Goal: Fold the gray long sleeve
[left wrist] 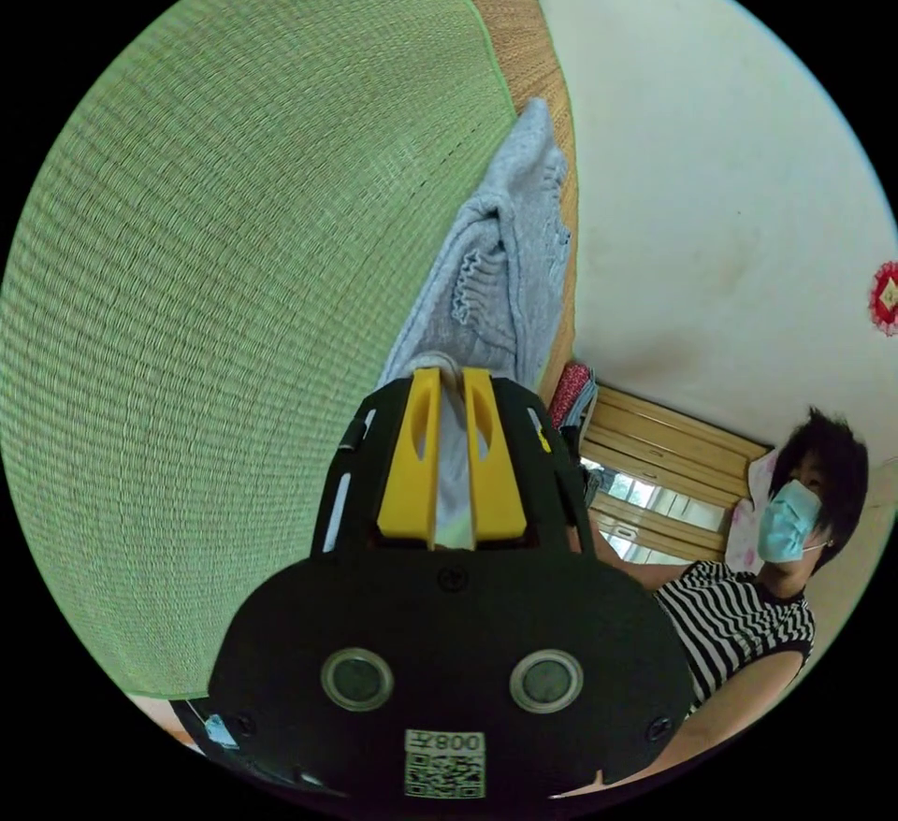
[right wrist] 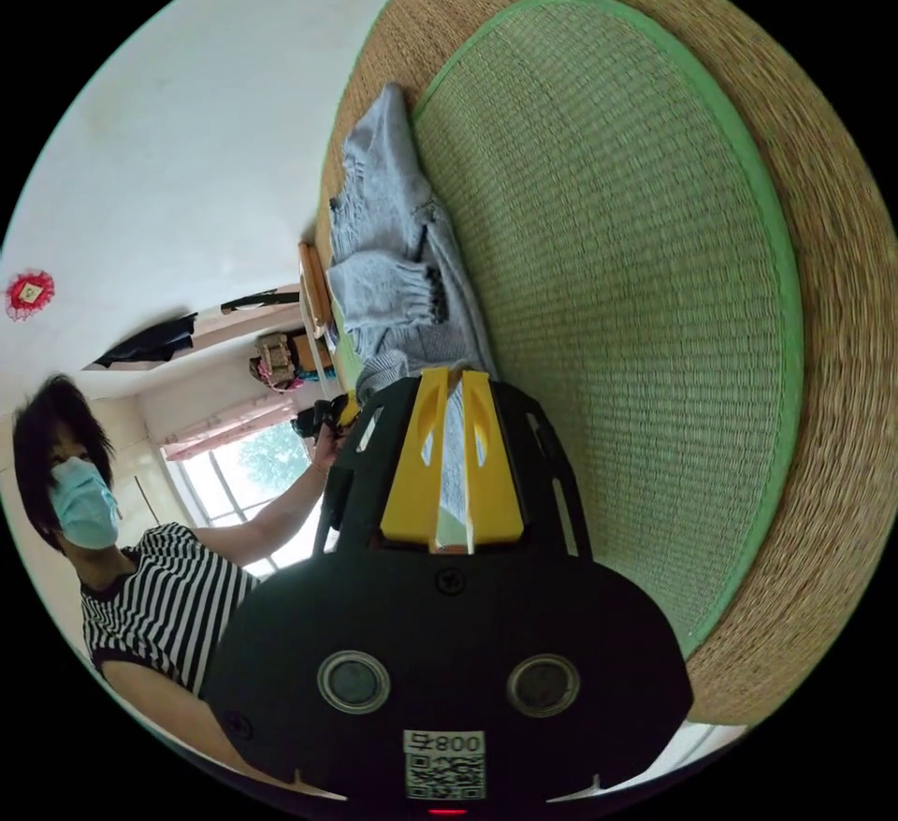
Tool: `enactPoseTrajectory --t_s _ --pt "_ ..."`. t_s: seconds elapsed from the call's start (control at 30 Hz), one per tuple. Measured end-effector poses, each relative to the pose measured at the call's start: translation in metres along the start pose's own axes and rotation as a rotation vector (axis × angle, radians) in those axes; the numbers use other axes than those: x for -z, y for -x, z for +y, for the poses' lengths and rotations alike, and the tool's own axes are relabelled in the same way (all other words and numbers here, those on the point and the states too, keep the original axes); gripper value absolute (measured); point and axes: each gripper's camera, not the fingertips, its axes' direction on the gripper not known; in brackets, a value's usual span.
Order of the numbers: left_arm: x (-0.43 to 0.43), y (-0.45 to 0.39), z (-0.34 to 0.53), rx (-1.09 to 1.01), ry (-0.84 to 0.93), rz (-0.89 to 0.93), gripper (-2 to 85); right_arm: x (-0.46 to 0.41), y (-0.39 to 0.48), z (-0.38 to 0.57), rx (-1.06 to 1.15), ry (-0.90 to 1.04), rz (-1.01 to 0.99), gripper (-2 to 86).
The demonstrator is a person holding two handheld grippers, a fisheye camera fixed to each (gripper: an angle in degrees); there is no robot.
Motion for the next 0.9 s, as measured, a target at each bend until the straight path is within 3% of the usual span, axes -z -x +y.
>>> enactPoseTrajectory --t_s 0.2,0.27,0.33,0.53,0.73,0.9 --pt "-0.004 -0.021 0.015 0.025 -0.117 0.103 6.4 -0.008 0.019 0.01 -0.033 -0.115 -0.098 3.4" --pt "-0.006 -0.04 0.023 -0.016 -0.136 0.047 6.6 -0.012 0.031 0.015 -0.011 -0.145 -0.081 3.9" --pt "-0.02 -0.075 0.036 -0.121 -0.103 -0.103 6.9 -0.021 0.052 0.02 0.033 -0.153 -0.016 4.7" --pt "-0.102 -0.153 0.054 -0.386 0.073 -0.528 7.4 -0.105 0.132 0.03 0.273 -0.043 0.424 6.5" --pt "-0.152 -0.183 0.055 -0.465 0.093 -0.727 5.1 -0.19 0.171 0.033 0.416 0.068 0.807 5.3" --pt "-0.158 -0.2 0.063 -0.485 0.109 -0.725 2.2 -0.208 0.183 0.039 0.439 0.054 0.805 2.0"
